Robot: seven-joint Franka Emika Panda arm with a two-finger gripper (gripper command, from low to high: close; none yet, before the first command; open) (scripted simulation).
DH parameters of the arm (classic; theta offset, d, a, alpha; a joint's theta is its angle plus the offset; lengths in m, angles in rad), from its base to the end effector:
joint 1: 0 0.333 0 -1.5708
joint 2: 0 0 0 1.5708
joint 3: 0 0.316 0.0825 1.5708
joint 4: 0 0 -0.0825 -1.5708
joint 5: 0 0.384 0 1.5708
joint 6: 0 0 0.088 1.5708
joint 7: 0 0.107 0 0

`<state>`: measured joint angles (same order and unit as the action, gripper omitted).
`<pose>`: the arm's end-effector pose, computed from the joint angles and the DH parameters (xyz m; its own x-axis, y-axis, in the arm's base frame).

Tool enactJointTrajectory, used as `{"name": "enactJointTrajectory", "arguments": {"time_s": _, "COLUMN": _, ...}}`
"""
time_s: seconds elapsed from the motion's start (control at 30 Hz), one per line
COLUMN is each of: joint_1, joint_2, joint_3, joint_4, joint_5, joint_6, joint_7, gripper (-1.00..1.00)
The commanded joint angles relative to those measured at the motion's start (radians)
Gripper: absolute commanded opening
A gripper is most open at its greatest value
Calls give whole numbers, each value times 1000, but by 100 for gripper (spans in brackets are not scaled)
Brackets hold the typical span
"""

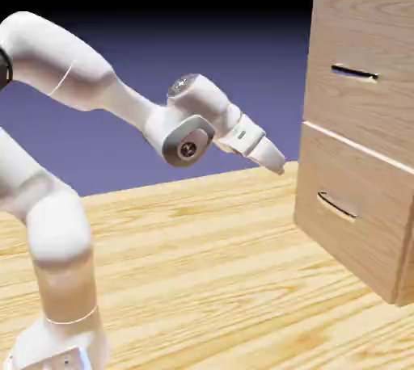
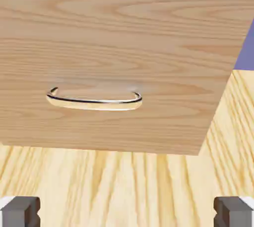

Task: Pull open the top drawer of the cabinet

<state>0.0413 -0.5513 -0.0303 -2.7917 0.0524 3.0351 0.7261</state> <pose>0.3951 0.0001 0.4593 0.5126 -0.7021 0.4943 -0.4780 -0.7116 -0.5150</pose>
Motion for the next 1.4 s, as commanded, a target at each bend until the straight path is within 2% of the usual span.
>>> {"name": "enactJointTrajectory", "arguments": {"time_s": 0.0, "joint_1": 24, "joint_2": 16, "joint_3": -25, "joint_4": 15, "joint_5": 44, "joint_6": -2, "joint_7": -12, "gripper": 0}}
{"name": "enactJointTrajectory", "arguments": {"time_s": 1.37, "joint_1": 1021, "joint_2": 653, "joint_3": -1056, "joint_4": 637, "joint_5": 1827, "joint_6": -65, "joint_7": -520, "gripper": 0}}
